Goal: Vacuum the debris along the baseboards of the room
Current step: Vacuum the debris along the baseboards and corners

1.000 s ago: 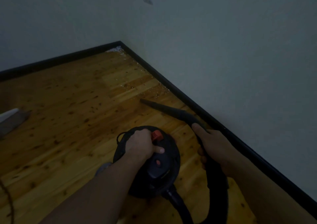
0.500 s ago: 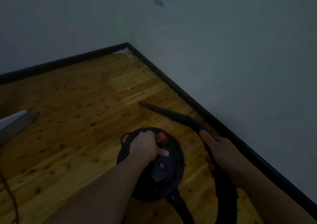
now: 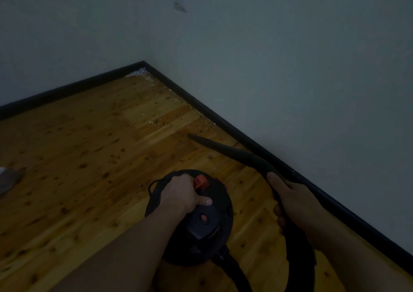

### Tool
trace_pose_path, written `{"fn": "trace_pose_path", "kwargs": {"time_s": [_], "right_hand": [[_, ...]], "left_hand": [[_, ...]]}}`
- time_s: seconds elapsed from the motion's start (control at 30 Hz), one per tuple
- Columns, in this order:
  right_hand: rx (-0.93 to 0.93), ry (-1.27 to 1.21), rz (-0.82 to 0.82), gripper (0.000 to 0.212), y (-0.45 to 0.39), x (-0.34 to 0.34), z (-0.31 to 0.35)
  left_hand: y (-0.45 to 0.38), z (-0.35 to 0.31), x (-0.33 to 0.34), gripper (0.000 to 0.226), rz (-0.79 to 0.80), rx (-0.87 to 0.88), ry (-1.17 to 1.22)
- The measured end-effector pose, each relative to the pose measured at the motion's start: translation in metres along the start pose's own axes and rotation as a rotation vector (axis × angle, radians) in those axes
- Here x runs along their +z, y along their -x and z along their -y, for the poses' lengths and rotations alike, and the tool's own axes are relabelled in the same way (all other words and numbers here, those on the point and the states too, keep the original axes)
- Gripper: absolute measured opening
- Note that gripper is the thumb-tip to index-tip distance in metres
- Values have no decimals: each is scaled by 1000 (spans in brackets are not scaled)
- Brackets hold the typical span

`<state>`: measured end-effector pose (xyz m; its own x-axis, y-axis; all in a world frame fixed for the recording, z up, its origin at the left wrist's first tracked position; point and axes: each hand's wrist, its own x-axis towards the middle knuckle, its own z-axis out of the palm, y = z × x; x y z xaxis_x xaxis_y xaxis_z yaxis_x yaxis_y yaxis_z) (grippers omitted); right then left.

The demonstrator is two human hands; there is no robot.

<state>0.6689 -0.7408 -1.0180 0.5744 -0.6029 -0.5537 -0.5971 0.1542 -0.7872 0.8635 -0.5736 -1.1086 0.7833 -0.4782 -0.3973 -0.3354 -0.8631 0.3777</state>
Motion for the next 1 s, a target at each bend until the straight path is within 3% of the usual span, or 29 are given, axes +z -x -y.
{"fn": "trace_pose_path", "kwargs": {"time_s": [0.67,1.0], "right_hand": [[66,-160,-216,51,8,21,11],[35,-127,-218,50,-11,35,33]], "left_hand": [[-44,3,-13,59,69,188,-97],[-55,9,-23,61,39,175,-115]]}}
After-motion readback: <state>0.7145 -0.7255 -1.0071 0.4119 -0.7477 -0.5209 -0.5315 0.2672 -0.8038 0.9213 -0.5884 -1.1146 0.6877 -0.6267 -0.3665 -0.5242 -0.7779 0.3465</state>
